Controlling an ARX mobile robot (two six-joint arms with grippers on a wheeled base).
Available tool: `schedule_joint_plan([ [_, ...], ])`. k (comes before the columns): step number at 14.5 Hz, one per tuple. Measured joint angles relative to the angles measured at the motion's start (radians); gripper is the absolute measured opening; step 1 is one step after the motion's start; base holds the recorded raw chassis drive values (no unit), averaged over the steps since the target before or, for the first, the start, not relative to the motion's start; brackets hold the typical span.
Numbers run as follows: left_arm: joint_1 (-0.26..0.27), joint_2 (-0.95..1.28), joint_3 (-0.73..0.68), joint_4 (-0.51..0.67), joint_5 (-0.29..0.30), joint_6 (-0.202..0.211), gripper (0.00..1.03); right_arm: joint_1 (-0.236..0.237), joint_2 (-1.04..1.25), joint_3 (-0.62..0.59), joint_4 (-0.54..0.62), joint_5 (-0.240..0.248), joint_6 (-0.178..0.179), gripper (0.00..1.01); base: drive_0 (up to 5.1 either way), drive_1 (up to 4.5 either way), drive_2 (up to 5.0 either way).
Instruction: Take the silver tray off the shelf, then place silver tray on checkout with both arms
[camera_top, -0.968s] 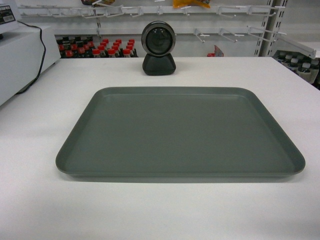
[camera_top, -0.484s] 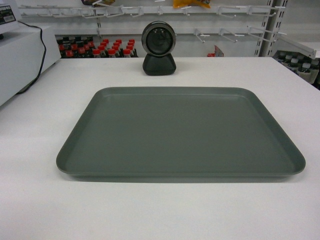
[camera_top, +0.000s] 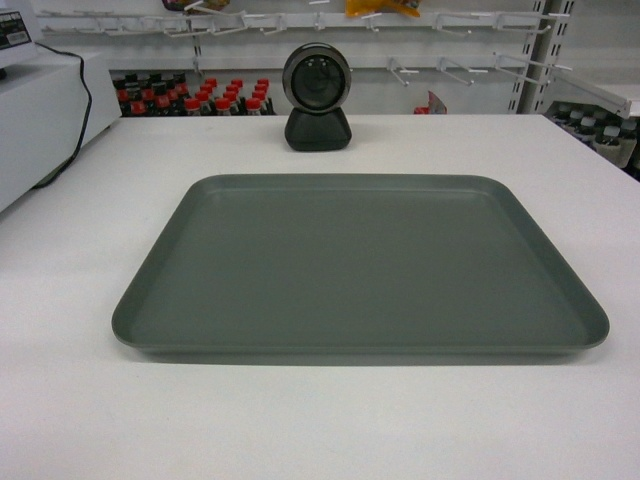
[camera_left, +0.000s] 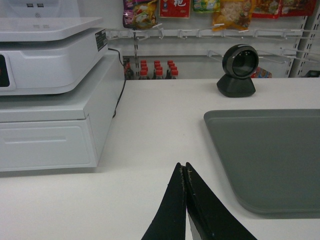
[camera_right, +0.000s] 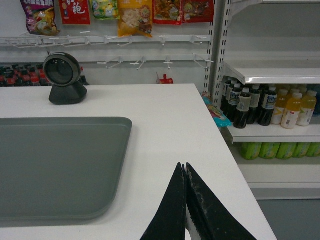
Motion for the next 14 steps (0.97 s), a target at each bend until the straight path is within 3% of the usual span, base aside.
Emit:
schedule_joint_plan([
  [6, 0.0, -0.115, 0.0, -0.112, 0.0, 0.0, 0.02, 0.0, -0.14, 0.0, -0.147, 0.0, 0.0, 0.02, 0.0, 0.0, 0.0],
  [8, 0.0, -0.256, 0.001, -0.299, 0.0, 0.0, 0.02, 0.0, -0.167, 0.0, -0.178, 0.0, 0.0, 0.02, 0.0, 0.0, 0.0],
  [9, 0.0, -0.279, 0.001, -0.294, -0.001, 0.002, 0.02, 0.0, -0.344, 0.001, -0.375, -0.002, 0.0, 0.02, 0.0, 0.0, 0.0],
  [14, 0.0, -0.279, 0.001, -0.29, 0.0, 0.003, 0.02, 0.0, -0.354, 0.001, -0.372, -0.001, 0.0, 0.02, 0.0, 0.0, 0.0],
])
